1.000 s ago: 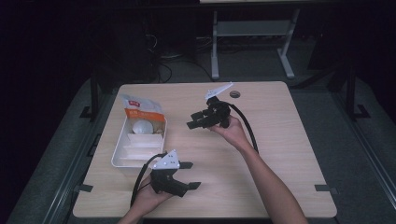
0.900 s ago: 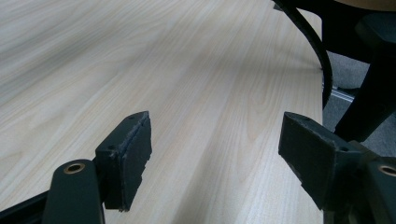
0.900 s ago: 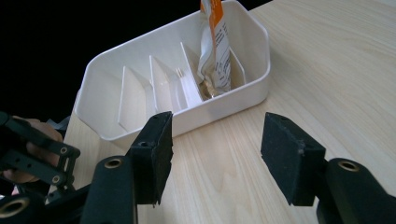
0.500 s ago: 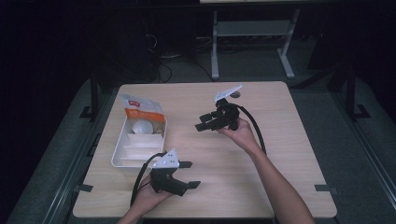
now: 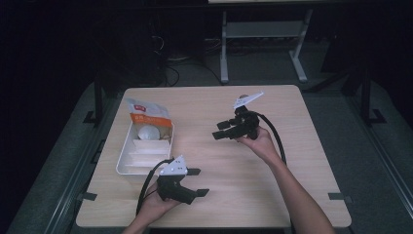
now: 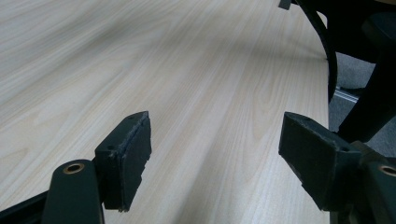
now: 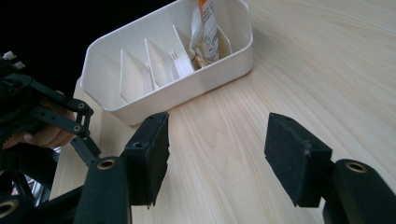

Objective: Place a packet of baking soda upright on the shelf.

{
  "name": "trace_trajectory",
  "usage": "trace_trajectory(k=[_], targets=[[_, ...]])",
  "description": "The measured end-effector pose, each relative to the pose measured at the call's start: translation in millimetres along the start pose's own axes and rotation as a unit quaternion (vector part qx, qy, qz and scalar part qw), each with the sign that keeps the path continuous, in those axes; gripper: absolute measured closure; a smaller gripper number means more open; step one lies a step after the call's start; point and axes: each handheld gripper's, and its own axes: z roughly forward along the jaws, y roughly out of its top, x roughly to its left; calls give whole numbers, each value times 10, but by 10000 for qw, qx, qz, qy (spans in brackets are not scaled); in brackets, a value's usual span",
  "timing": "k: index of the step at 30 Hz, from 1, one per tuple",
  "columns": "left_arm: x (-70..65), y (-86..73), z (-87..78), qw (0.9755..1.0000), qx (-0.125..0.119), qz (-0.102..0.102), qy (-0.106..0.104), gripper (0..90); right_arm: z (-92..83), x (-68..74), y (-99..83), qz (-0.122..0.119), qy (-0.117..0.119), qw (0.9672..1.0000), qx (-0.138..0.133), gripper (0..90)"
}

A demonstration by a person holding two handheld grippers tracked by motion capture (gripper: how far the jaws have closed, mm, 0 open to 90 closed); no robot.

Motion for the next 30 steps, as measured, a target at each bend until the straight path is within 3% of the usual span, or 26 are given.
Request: trace_trajectory(k=[30], targets=[[29, -3, 9, 10000, 23, -24, 55, 243, -497, 64, -457, 265, -34, 9995, -147, 343]])
